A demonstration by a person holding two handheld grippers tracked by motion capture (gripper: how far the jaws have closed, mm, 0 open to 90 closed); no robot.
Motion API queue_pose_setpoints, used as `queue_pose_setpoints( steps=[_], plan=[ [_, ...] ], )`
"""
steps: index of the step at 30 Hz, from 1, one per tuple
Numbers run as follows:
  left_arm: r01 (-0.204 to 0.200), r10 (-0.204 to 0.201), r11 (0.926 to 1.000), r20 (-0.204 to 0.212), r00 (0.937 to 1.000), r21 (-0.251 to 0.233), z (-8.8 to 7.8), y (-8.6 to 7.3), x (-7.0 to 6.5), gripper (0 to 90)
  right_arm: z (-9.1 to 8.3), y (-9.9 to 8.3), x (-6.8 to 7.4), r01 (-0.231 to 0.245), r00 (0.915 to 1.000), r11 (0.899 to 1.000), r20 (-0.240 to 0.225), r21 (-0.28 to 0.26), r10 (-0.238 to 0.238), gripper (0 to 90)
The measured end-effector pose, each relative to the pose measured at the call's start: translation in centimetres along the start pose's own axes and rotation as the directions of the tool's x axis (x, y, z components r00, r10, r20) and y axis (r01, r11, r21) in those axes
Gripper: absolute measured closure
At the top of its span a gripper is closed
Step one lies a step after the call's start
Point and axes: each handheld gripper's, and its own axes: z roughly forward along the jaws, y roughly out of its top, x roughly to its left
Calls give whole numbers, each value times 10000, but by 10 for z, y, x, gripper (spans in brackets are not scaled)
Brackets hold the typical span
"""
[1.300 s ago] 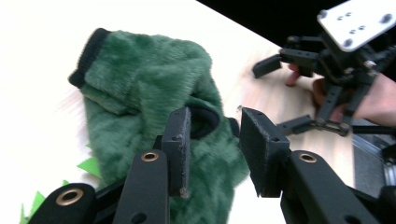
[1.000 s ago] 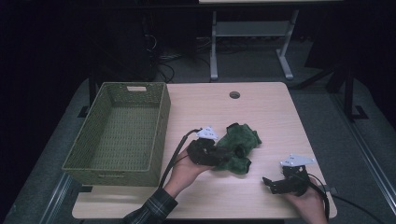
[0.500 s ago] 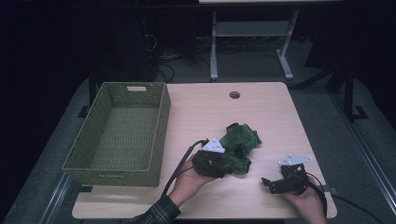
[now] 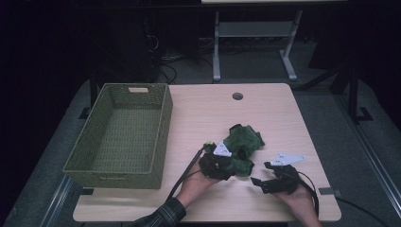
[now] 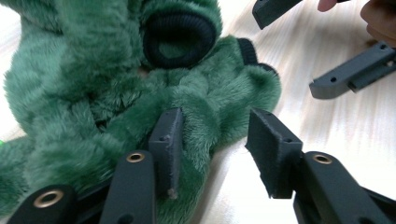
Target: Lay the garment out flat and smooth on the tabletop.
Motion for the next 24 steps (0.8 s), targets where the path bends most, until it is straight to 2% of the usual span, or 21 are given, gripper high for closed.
queue_pose_setpoints(
  steps=[5, 10, 12, 13, 15, 19, 22, 24],
  plan=[
    [-10, 12, 9997, -56, 10000, 246, 6, -3, 7, 632, 11, 8, 2, 329, 9992, 9995, -227, -23, -330, 212],
    [-80, 87, 9990, -149, 9999, 451, 9, -3, 9, 745, 21, 12, -1, 319, 9987, 9994, -408, 122, -314, 263],
    [128, -125, 9994, -110, 9999, 329, 11, -3, 9, 784, 24, 12, -1, 420, 9981, 9990, -452, 127, -414, 318],
    [11, -7, 9988, -73, 10000, 490, 10, -3, 10, 801, 25, 13, 0, 412, 9981, 9990, -456, 160, -404, 347],
    [16, -15, 9987, -22, 10000, 507, 10, -2, 11, 826, 26, 13, 1, 549, 9975, 9985, -454, 87, -545, 425],
    [309, -317, 9990, 240, 9992, 333, 8, -1, 11, 845, 24, 14, 3, 600, 9973, 9982, -424, -52, -601, 564],
    [341, -351, 9991, 384, 9986, 270, 4, 0, 11, 848, 20, 14, 2, 612, 9973, 9980, -396, -148, -617, 668],
    [354, -361, 9992, 468, 9983, 162, 1, 2, 10, 849, 19, 14, 1, 603, 9975, 9981, -360, -157, -609, 706]
  ],
)
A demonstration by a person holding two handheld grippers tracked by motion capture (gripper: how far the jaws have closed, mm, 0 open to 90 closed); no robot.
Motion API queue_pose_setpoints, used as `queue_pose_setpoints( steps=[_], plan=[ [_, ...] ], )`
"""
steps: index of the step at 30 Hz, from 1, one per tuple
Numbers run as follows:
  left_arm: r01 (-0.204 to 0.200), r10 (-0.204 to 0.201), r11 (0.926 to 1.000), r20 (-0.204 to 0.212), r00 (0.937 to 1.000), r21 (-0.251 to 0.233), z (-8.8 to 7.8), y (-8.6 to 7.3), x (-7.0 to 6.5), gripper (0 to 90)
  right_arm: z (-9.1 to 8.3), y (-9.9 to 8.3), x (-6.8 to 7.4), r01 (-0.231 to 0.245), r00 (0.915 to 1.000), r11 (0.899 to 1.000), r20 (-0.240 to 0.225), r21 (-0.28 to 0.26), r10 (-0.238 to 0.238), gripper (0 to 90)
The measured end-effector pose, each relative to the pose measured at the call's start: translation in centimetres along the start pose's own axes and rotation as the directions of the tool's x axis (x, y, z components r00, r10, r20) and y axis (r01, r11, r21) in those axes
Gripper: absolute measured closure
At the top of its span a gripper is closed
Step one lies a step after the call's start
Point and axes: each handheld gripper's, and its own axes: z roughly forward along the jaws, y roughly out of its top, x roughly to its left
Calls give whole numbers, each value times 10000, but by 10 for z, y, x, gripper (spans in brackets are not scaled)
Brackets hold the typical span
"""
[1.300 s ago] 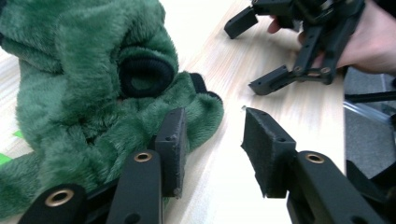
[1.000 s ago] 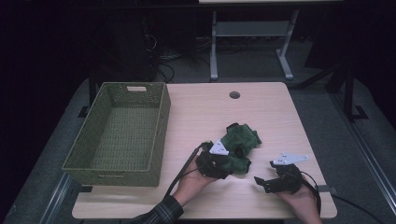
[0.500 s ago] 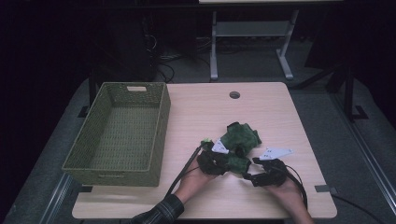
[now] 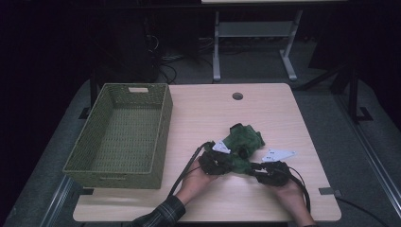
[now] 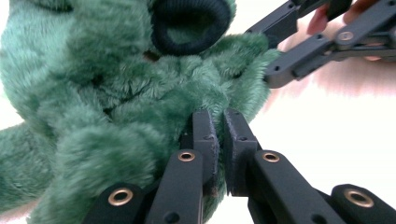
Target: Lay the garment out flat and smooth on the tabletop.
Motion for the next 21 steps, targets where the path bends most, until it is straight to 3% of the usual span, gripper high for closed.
queue_pose_setpoints(
  steps=[9, 15, 21],
  plan=[
    [-61, 77, 9981, 257, 9996, -606, -24, 9, -7, 852, -9, 1, -1, -5, 9997, 10000, 225, 62, 4, 743],
    [113, -88, 9941, 236, 9997, -1083, -49, 10, -1, 852, -18, 0, -5, 29, 9993, 10000, 364, -61, -27, 747],
    [291, -270, 9916, 176, 9995, -1262, -67, 5, 6, 852, -28, -3, -10, -176, 9988, 9998, 457, -105, 180, 749]
  ],
)
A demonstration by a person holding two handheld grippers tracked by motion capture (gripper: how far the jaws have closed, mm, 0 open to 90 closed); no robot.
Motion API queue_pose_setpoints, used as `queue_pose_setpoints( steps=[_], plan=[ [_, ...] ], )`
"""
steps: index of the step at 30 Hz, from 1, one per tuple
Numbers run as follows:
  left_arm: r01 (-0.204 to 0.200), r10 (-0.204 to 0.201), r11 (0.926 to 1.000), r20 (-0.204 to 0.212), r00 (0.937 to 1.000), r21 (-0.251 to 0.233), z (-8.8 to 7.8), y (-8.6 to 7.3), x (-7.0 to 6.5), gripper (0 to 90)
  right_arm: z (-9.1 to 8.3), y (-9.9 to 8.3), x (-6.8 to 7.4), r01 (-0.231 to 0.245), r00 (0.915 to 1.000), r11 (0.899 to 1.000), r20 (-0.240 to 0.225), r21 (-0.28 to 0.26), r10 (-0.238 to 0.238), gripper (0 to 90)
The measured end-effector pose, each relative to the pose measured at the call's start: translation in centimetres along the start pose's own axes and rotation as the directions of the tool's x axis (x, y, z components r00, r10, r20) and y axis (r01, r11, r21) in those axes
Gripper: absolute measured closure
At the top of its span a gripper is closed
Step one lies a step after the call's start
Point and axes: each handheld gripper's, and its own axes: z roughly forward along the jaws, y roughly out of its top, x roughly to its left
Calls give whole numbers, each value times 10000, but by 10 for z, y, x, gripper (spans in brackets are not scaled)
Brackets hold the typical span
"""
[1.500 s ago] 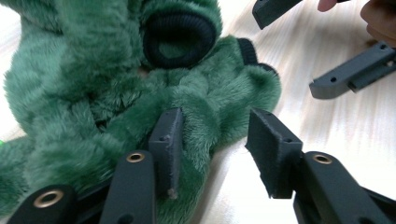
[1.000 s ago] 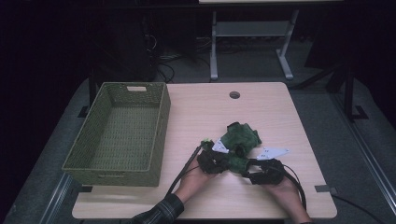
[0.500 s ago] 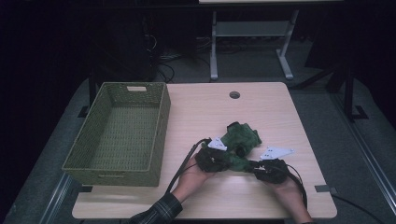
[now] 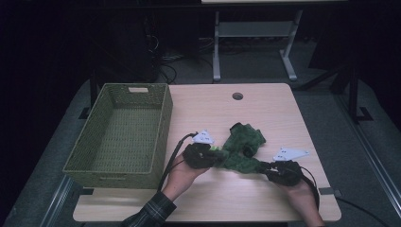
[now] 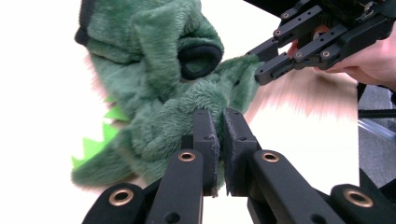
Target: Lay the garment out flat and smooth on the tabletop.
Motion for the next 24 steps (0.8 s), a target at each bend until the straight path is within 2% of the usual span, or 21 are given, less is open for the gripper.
queue_pose_setpoints(
  steps=[8, 14, 16, 18, 22, 24],
  plan=[
    [288, -288, 9996, 19, 9996, 74, -13, -10, -1, 852, -15, -6, -7, -171, 9997, 9998, 151, -115, 173, 750],
    [654, -646, 9957, -149, 9978, 651, -11, -30, 1, 851, -37, -20, -16, -488, 9982, 9988, 344, 25, 487, 749],
    [665, -643, 9933, -253, 9976, 944, -7, -36, 1, 848, -41, -25, -19, -631, 9975, 9980, 319, 98, 627, 748],
    [587, -529, 9915, -526, 9972, 1165, -4, -38, -2, 832, -45, -29, -20, -718, 9967, 9972, 383, 197, 710, 741],
    [420, -353, 9952, -765, 9964, 883, -13, -32, -5, 734, -48, -35, -24, -827, 9955, 9963, 479, 218, 816, 634],
    [260, -199, 9970, -840, 9963, 725, -19, -27, -8, 722, -50, -35, -24, -837, 9947, 9964, 614, 150, 826, 580]
  ],
)
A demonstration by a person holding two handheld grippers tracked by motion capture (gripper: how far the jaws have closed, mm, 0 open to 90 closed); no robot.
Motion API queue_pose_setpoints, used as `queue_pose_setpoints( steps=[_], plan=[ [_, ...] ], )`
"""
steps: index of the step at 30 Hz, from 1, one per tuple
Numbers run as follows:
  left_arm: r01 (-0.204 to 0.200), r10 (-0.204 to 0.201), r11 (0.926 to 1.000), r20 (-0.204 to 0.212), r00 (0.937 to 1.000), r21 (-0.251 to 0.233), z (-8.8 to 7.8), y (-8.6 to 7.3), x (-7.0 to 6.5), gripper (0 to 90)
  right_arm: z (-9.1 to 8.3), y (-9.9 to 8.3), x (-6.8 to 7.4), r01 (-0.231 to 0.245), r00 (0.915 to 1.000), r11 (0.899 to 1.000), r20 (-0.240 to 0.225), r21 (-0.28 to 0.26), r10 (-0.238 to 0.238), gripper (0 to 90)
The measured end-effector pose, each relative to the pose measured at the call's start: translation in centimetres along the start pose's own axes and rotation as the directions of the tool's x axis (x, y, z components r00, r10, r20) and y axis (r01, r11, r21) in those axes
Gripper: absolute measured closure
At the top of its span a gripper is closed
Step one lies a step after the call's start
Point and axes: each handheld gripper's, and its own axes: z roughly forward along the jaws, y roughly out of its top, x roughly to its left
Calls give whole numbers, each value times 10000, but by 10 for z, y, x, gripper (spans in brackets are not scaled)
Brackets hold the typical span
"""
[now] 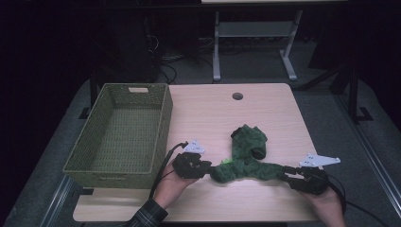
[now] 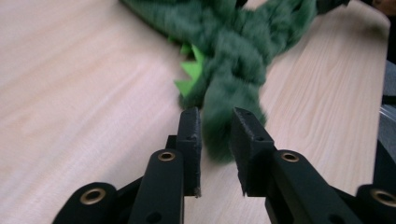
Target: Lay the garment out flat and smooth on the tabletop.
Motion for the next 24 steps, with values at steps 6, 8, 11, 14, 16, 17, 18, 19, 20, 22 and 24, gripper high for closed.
queue_pose_setpoints(
  steps=[6, 8, 11, 14, 16, 17, 18, 19, 20, 22, 24],
  plan=[
    [-289, 302, 9993, 629, 9976, -225, -1, 11, -14, 860, -12, 9, 5, 183, 9994, 9980, 290, -603, -166, 566],
    [-425, 439, 9989, 786, 9959, -195, 4, 14, -18, 893, -17, 13, 6, 240, 9993, 9967, 304, -776, -217, 603],
    [-523, 532, 9986, 976, 9938, -117, 14, 17, -20, 898, -18, 17, 8, 303, 9995, 9957, 81, -875, -297, 757],
    [-455, 450, 9990, 1099, 9929, 16, 27, 19, -20, 899, -6, 18, 9, 457, 9989, 9981, -75, -405, -460, 865],
    [-497, 470, 9985, 1067, 9932, 226, 37, 18, -20, 899, 3, 17, 8, 445, 9990, 9990, -104, -42, -445, 896],
    [-492, 454, 9982, 1025, 9937, 352, 41, 16, -19, 899, 8, 17, 7, 395, 9991, 9992, -141, 103, -393, 898],
    [-497, 451, 9976, 926, 9947, 484, 45, 14, -17, 899, 12, 16, 6, 382, 9992, 9989, -160, 266, -378, 898],
    [-554, 497, 9961, 822, 9954, 689, 49, 12, -15, 899, 15, 15, 5, 348, 9993, 9984, -164, 437, -341, 898],
    [-500, 436, 9954, 781, 9960, 822, 52, 10, -12, 899, 18, 13, 4, 344, 9992, 9979, -204, 555, -333, 898],
    [-500, 433, 9922, 606, 9972, 1141, 58, 5, -7, 898, 21, 11, 4, 320, 9991, 9970, -293, 706, -300, 898],
    [-419, 366, 9898, 413, 9985, 1361, 62, 1, -3, 899, 24, 10, 5, 360, 9990, 9957, -306, 855, -335, 898]
  ],
)
